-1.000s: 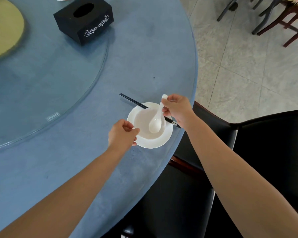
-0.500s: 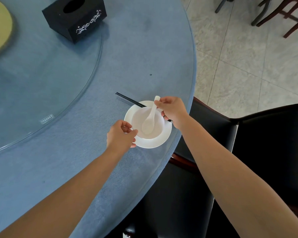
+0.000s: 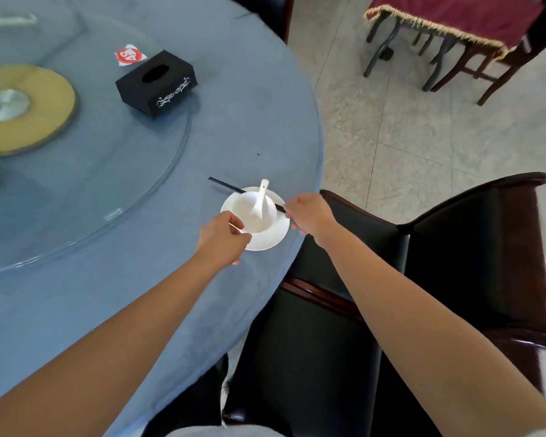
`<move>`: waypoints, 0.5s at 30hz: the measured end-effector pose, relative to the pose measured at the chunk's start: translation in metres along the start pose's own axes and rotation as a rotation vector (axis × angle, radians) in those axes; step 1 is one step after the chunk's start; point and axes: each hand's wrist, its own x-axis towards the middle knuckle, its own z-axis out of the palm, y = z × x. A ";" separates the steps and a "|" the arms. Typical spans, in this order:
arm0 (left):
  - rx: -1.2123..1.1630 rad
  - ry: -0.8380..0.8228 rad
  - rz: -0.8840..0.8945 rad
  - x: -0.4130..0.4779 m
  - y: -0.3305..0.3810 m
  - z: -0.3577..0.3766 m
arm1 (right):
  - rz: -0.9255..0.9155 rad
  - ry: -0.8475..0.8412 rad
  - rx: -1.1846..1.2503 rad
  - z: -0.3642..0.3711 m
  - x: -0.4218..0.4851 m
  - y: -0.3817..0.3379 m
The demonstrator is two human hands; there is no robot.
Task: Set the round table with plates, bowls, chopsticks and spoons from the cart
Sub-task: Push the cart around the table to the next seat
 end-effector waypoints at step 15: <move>1.208 -0.744 0.775 -0.156 0.036 0.064 | 0.309 0.171 -0.259 0.014 -0.300 0.097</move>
